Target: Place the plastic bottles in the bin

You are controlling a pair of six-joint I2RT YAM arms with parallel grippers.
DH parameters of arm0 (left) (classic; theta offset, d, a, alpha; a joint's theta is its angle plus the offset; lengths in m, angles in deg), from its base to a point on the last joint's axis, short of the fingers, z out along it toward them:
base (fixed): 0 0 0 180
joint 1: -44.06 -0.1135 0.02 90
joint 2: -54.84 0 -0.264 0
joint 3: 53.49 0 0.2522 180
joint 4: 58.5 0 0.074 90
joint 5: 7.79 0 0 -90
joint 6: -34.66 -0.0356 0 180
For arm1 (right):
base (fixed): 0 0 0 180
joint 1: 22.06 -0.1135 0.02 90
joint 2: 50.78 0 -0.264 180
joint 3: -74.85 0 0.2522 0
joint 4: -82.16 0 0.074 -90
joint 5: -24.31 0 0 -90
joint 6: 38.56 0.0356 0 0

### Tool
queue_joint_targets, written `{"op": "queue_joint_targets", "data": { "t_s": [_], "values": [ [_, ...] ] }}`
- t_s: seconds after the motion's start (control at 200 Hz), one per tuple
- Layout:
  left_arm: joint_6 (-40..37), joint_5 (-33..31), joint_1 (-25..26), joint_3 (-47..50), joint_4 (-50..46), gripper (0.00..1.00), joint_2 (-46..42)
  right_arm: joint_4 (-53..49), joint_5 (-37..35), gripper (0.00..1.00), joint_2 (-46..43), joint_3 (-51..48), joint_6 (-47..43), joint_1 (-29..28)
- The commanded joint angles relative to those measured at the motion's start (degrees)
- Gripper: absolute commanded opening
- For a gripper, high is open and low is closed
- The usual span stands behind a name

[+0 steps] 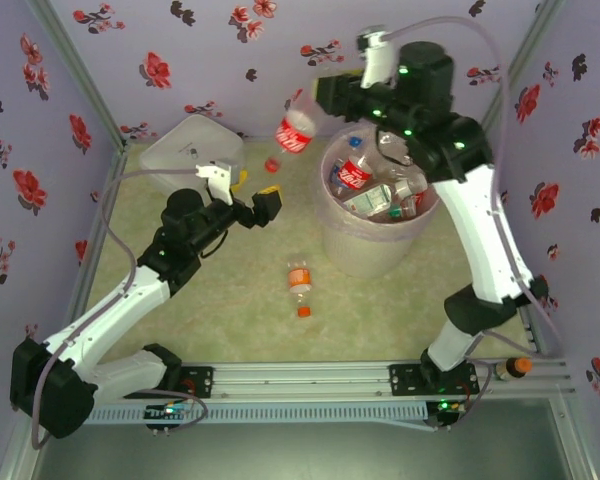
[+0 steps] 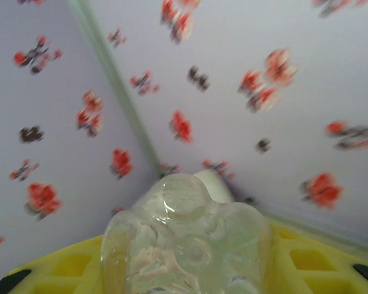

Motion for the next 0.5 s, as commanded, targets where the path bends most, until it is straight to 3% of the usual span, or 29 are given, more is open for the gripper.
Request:
{"op": "queue_joint_targets", "data": {
  "t_s": [0.0,0.205,0.495],
  "values": [
    [4.83,2.10,0.17,-4.75,0.55,0.99,3.08,0.28,-13.26,0.22,-6.98,1.84,-7.18,3.76],
    [9.09,0.13,4.06,-11.60,2.34,0.97,13.00,-0.91,-23.05,0.18,-10.83,0.32,-10.89,13.44],
    [8.22,-0.88,8.61,-21.30,-4.57,0.97,24.27,-7.84,-12.84,0.14,-5.13,2.11,-7.31,21.95]
  ]
}}
